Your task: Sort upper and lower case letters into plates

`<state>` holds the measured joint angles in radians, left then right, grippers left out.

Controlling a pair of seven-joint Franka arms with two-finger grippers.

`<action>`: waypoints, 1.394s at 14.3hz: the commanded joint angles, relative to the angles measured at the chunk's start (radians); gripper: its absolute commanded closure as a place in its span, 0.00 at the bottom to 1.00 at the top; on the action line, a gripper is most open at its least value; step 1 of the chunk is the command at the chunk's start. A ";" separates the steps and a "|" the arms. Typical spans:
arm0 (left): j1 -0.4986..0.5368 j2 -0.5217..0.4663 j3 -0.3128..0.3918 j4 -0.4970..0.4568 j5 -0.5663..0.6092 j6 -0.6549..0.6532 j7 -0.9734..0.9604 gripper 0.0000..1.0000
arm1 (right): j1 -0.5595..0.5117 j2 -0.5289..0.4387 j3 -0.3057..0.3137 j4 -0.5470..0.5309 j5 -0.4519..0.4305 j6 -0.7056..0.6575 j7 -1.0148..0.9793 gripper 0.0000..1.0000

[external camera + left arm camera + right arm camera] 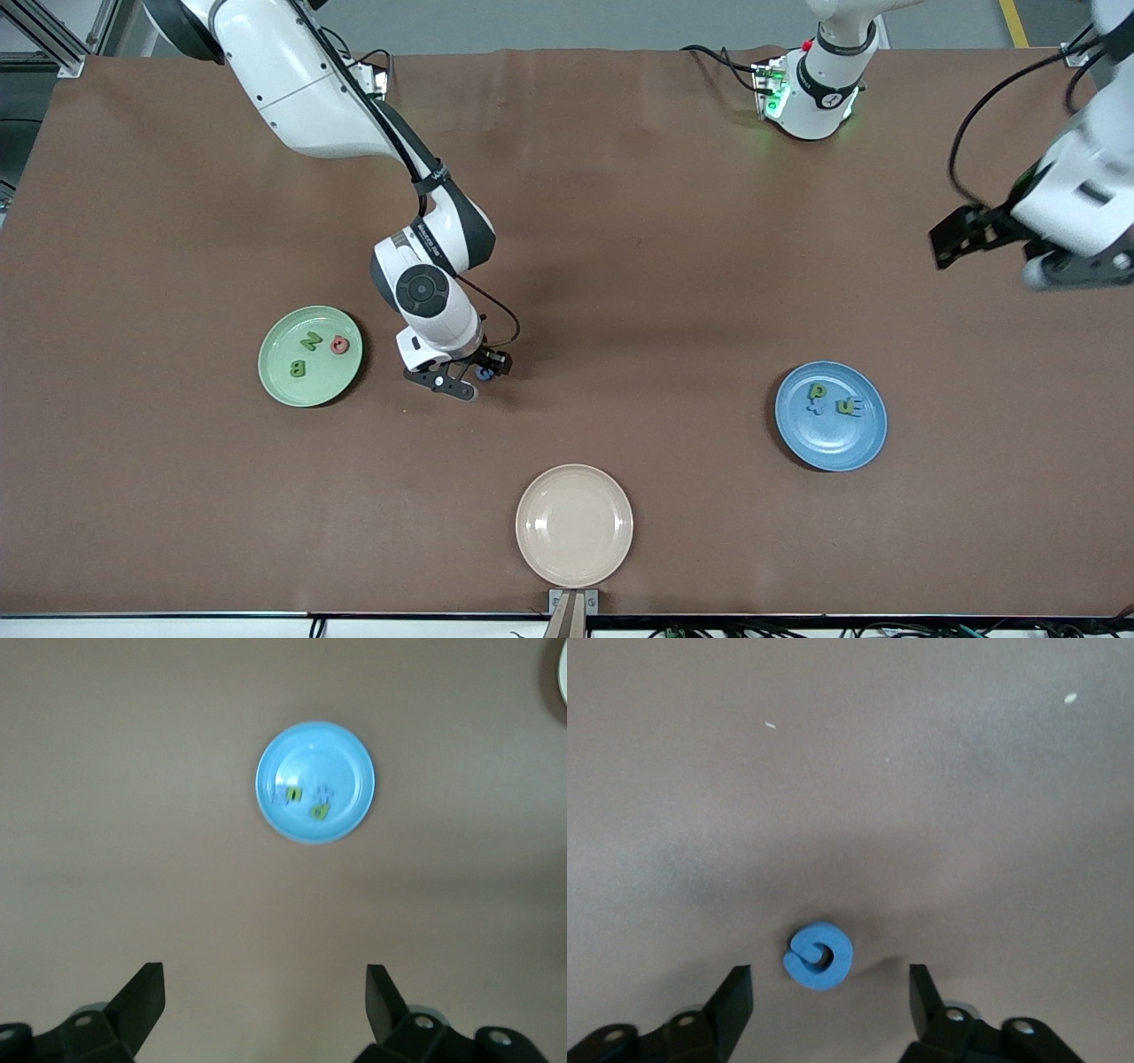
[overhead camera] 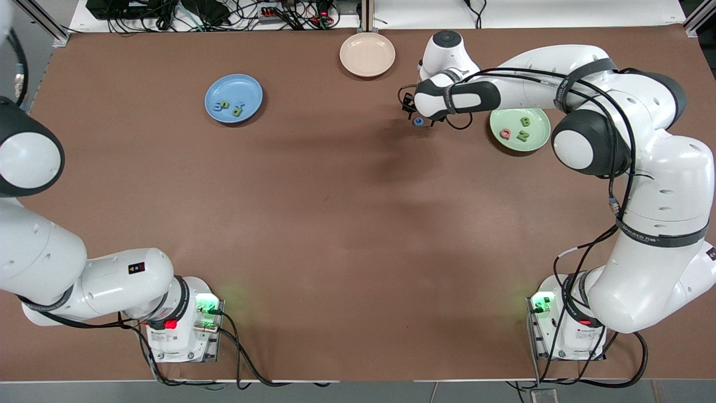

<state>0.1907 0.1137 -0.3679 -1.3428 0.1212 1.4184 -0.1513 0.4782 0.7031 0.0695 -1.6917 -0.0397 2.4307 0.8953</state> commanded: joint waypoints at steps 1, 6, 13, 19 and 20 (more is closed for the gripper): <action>-0.112 -0.075 0.176 -0.059 -0.066 -0.038 0.108 0.00 | 0.011 0.030 -0.007 0.032 -0.049 -0.007 0.024 0.27; -0.163 -0.186 0.265 -0.182 -0.132 -0.013 0.128 0.00 | 0.022 0.048 -0.008 0.041 -0.074 -0.005 0.031 0.36; -0.154 -0.183 0.264 -0.179 -0.130 0.030 0.127 0.00 | 0.017 0.050 -0.008 0.043 -0.101 -0.005 0.031 0.98; -0.154 -0.158 0.267 -0.171 -0.109 0.050 0.110 0.00 | -0.087 -0.036 -0.007 -0.011 -0.103 -0.083 -0.155 1.00; -0.154 -0.152 0.265 -0.171 -0.109 0.048 0.111 0.00 | -0.120 -0.074 -0.007 -0.048 -0.101 -0.090 -0.221 1.00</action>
<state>0.0429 -0.0434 -0.1085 -1.5069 0.0047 1.4555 -0.0376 0.4300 0.7212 0.0464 -1.6560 -0.1213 2.3675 0.7708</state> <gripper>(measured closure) 0.000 0.639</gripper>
